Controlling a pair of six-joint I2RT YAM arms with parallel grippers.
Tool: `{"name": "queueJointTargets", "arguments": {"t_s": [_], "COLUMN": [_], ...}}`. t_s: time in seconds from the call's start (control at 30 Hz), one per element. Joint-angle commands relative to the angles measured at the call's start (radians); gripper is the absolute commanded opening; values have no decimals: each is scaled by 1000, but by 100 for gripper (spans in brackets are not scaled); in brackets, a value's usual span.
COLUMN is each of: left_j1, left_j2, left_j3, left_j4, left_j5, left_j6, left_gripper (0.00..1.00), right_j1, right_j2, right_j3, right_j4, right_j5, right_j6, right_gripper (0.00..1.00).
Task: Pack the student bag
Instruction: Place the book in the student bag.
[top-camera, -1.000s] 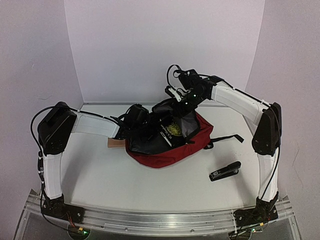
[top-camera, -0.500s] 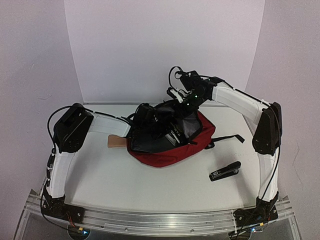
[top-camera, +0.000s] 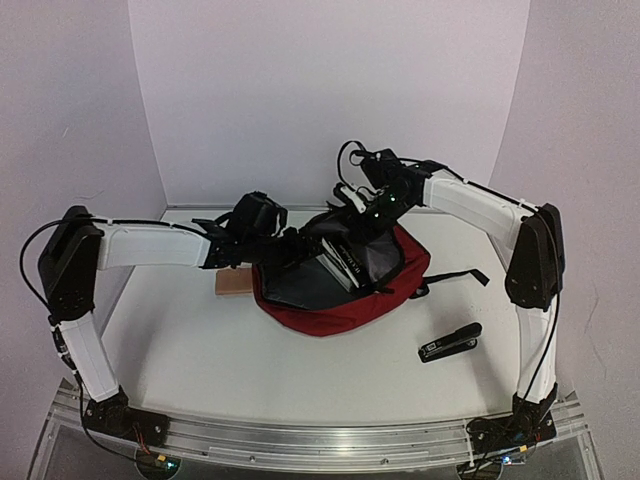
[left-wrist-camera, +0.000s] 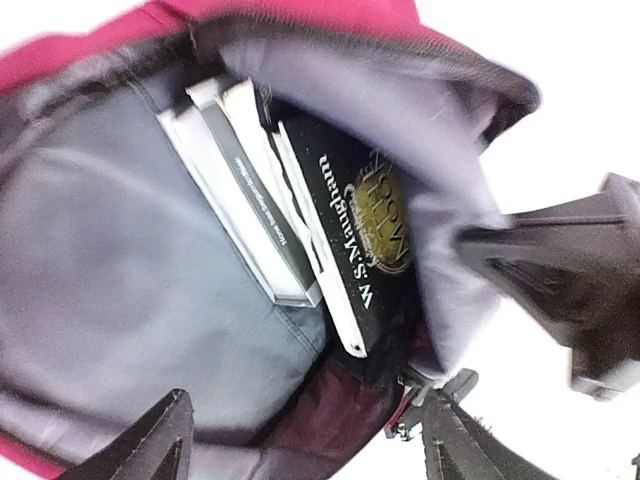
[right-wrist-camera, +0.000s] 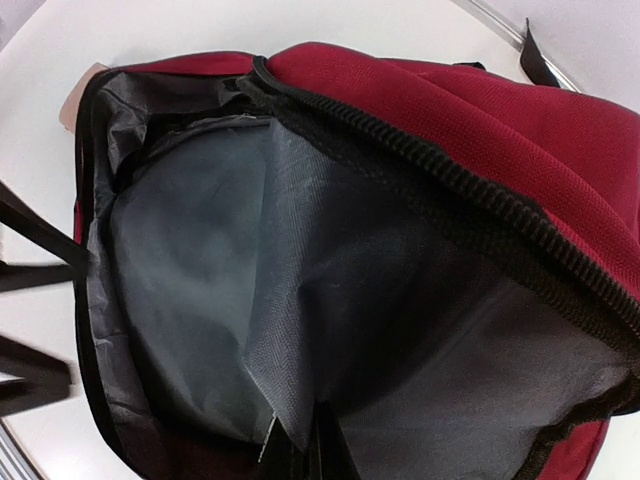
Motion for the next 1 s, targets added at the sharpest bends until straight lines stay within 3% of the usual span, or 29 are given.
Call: {"name": "queueJointTargets", "arguments": {"t_s": [0.0,0.2,0.53,0.6,0.83,0.97], "left_j1": [50,131,154,155,150,107], "left_j2": [-100,-75,57,72,78,59], "left_j3": [-39,-22,32,39,3,-1], "left_j4": [-194,-296,-305,-313,-239,-219], "left_j5": [-109,-127,-158,-168,-63,-42], "left_j6": [87,163,198,194,174,160], "left_gripper": [86,90,85,75,16,1], "right_j1": [0,0,-19,-29,-34,-22], "right_j2": [-46,-35,14,27,81,79], "right_j3": [-78,-154,-152,-125,-26,2], "right_j4": [3,5,6,6,4,4], "right_j5": [-23,-31,40,59,95,26], "right_j6": [-13,-25,-82,-92,-119,-74], "right_gripper": [0,0,0,0,0,0]}}
